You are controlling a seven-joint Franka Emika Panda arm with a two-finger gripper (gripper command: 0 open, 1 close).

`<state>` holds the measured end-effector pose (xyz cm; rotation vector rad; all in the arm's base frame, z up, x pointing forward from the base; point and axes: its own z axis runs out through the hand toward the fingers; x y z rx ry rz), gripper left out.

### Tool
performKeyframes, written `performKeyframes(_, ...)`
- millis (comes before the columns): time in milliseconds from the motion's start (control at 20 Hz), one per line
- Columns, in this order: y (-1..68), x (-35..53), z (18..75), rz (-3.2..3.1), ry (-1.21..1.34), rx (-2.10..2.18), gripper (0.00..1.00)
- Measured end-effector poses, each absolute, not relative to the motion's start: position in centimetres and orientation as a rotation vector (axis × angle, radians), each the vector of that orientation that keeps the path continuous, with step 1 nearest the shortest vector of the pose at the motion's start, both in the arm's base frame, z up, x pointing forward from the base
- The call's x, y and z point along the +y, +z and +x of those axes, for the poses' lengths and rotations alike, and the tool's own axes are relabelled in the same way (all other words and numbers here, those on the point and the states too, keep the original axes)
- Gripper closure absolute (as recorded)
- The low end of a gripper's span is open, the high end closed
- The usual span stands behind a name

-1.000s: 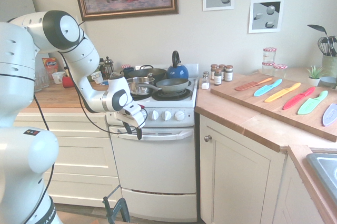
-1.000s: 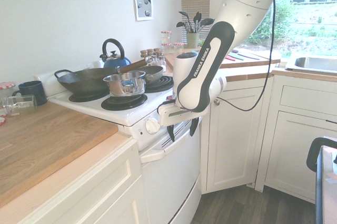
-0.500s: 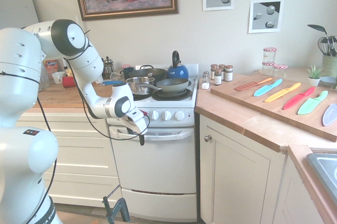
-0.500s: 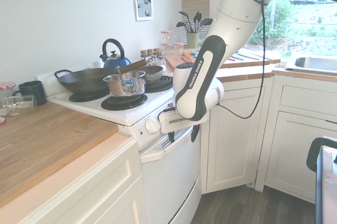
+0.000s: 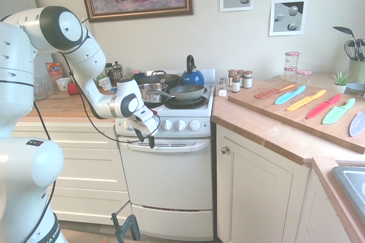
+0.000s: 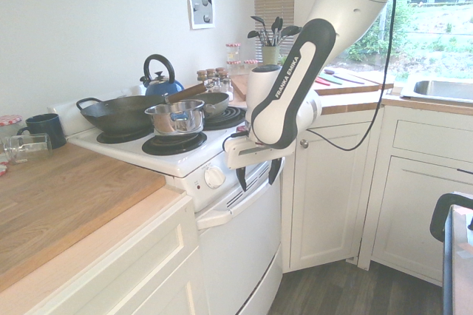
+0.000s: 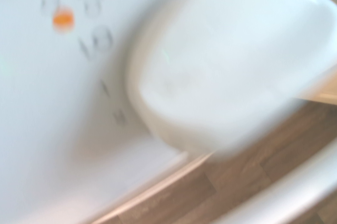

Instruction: Open the oven

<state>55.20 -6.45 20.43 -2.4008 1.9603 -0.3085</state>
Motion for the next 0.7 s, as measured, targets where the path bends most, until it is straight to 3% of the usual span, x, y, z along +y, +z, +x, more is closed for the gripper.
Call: performKeyframes(700,17.0,-10.0,57.8,-2.388,-0.236,1.98,0.0)
